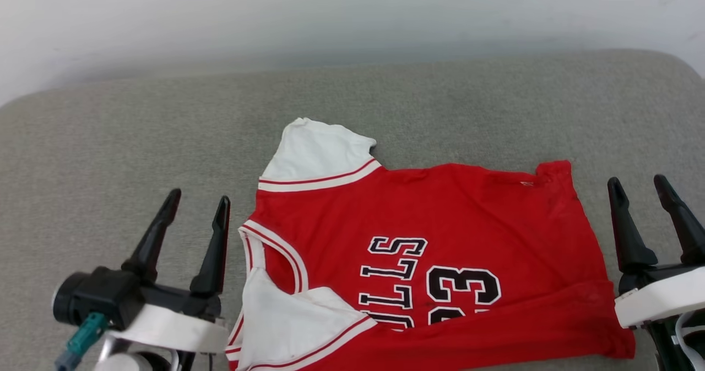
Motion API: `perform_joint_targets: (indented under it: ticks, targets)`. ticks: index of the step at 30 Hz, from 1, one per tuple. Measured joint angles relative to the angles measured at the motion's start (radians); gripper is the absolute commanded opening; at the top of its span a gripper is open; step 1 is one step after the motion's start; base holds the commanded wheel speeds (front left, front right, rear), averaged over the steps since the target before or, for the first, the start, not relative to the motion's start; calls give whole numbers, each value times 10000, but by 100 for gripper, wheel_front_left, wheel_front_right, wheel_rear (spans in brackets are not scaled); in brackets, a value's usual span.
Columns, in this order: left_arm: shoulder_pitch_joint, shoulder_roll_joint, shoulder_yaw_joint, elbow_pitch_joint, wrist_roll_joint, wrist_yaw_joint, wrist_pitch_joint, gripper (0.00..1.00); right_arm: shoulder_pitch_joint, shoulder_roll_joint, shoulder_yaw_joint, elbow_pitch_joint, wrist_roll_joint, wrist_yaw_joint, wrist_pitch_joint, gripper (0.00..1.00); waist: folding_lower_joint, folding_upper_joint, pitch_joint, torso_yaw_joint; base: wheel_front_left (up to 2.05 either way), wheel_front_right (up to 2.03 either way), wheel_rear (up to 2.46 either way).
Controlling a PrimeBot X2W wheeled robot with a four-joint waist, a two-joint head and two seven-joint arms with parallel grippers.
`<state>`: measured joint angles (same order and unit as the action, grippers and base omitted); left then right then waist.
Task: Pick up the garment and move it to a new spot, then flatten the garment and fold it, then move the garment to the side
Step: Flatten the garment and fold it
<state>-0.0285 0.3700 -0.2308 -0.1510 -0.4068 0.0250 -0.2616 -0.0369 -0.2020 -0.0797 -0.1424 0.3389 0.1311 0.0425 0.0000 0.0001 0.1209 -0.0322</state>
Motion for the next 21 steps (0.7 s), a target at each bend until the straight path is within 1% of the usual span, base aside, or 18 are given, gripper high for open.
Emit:
perform_joint_targets:
  ticks: [2,5,7,9,12,16,18,21]
  targets:
    - [-304,182,46,86,58,-265,-2,100,-131,33,25,29,-81,0,-82,100,0,0,169,-151,0,0,0]
    - [-1093,639,-10,198,176,-654,265,100,-351,140,-8,17,-136,0,-194,100,0,0,511,-379,0,0,0]
    - [-1782,738,-46,203,-25,-913,604,100,-456,236,15,-15,-140,-2,-270,100,0,0,786,-528,0,0,0]
    - [-2477,1087,-178,276,-59,-1139,1139,100,-521,324,50,-36,-125,-2,-362,100,0,0,1082,-681,0,0,0]
    - [-3656,1672,-282,474,-453,-1367,2173,100,-734,430,178,13,-123,-2,-535,100,1,0,1542,-940,0,0,0]
    - [-5257,2592,-621,861,-1250,-1501,4004,100,-971,577,343,138,-61,-2,-748,100,1,0,2127,-1336,0,0,0]
    - [-6022,3078,-924,1099,-1620,-1526,5005,100,-1104,617,453,240,-69,-2,-773,100,2,0,2416,-1531,0,0,0]
    - [-6915,3563,-1636,1402,-2445,-1532,6546,100,-1250,629,619,512,-286,-2,-826,100,2,0,2838,-1821,0,0,0]
